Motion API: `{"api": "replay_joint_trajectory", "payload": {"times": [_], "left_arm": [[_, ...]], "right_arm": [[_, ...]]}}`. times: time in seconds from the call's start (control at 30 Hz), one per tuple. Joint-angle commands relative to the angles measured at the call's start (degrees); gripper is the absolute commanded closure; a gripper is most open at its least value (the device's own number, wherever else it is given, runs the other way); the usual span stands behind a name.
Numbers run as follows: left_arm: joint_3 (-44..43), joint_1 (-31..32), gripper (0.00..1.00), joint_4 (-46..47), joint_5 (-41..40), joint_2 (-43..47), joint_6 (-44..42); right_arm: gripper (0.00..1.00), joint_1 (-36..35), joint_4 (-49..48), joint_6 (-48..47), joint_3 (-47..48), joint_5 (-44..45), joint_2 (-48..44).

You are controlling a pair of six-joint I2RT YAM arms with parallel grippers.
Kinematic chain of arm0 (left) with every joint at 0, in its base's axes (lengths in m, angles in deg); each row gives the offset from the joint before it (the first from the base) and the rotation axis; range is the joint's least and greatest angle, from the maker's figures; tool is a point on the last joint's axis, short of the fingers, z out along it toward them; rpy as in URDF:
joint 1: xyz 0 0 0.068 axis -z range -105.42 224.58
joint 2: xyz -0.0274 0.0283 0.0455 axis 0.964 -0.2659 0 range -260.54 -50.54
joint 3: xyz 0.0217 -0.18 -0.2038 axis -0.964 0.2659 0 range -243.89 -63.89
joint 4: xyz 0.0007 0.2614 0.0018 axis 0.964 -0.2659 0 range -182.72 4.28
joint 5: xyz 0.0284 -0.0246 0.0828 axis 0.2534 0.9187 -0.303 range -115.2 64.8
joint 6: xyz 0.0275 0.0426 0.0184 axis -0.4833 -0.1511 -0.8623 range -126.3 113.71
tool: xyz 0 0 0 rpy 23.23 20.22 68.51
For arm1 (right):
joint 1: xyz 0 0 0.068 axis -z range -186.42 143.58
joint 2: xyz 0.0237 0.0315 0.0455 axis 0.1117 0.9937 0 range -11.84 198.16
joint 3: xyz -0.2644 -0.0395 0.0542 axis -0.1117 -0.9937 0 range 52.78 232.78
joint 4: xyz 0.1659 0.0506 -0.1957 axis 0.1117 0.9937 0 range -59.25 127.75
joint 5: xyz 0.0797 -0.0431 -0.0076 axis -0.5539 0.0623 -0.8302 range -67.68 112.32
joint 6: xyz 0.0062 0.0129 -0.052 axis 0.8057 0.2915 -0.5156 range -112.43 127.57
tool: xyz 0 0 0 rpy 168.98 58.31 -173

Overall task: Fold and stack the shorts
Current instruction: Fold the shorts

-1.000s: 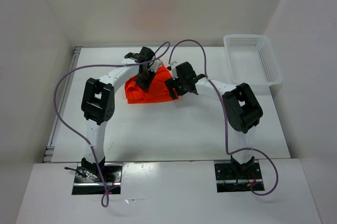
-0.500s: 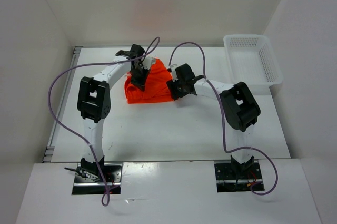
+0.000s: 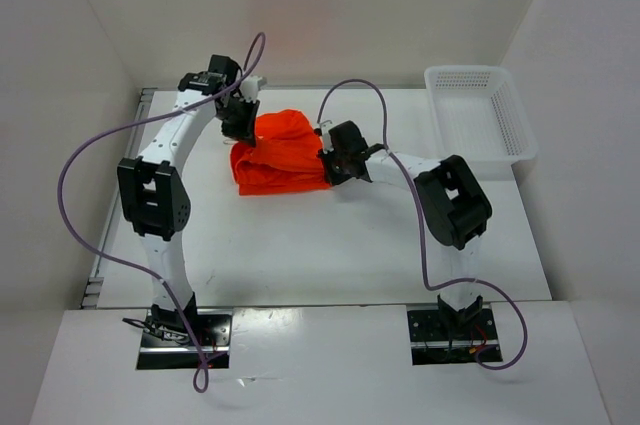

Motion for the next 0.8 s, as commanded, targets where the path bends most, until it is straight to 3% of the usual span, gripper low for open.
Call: {"api": "replay_joint_trajectory", "payload": {"times": [0.0, 0.17, 0.3, 0.4, 0.6, 0.77], "left_arm": [[1.8, -2.5, 1.0, -3.7, -4.3, 5.1, -0.3], [5.8, -5.8, 1.0, -4.2, -5.4, 7.3, -0.3], [8.7, -8.0, 1.0, -2.8, -4.2, 8.5, -0.3], [7.3, -8.6, 1.0, -2.1, -2.9, 8.0, -0.3], [11.8, -10.9, 1.0, -1.6, -2.9, 7.3, -0.3], [13.5, -7.9, 1.0, -1.5, 2.7, 7.3, -0.3]], "right_arm": [[1.0, -0.5, -0.7, -0.3, 1.6, 1.9, -0.5], [1.0, -2.2, -0.2, -0.8, 2.8, 6.2, -3.4], [1.0, -2.2, -0.2, -1.4, 3.3, 18.6, -5.9], [1.0, -2.2, -0.8, -4.9, 3.3, 22.5, -7.2], [1.0, -7.9, -1.8, -15.9, -5.8, 19.0, -10.9], [0.89, -9.5, -0.6, -16.6, -7.6, 13.5, -11.6]]}}
